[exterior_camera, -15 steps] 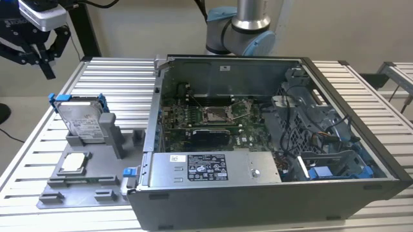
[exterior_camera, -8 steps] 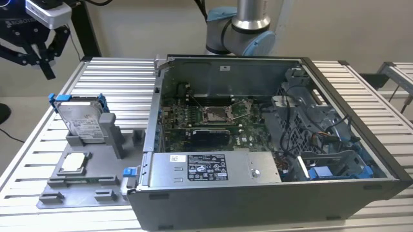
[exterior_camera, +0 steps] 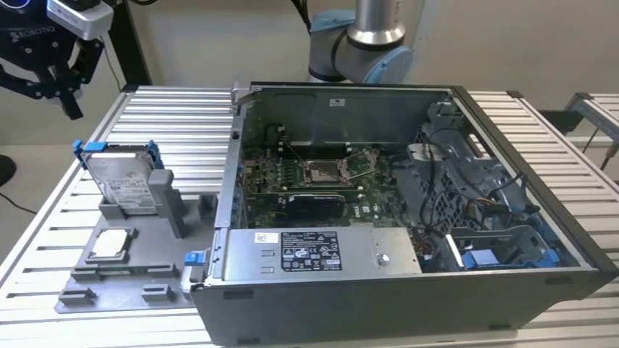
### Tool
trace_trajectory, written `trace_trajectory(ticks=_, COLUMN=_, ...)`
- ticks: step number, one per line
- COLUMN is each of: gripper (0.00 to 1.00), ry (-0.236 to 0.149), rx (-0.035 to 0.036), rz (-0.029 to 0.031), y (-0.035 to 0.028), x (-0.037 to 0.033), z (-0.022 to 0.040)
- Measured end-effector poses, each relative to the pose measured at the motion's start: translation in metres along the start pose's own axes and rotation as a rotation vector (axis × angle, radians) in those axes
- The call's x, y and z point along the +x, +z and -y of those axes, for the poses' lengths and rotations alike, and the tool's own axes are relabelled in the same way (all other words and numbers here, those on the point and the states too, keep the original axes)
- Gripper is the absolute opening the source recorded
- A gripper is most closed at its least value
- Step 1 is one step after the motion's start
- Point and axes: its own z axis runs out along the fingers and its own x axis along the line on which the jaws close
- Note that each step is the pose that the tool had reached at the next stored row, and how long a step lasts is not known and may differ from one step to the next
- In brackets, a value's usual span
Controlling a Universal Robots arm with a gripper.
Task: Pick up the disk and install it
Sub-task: 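Pick up the disk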
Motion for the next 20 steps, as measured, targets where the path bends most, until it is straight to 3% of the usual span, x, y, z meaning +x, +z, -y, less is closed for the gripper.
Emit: trace_trajectory(ticks=20, gripper=0.00, ry=-0.363, rx=0.0005, rz=-0.0166, y=0.0000, x=0.0000, z=0.0000)
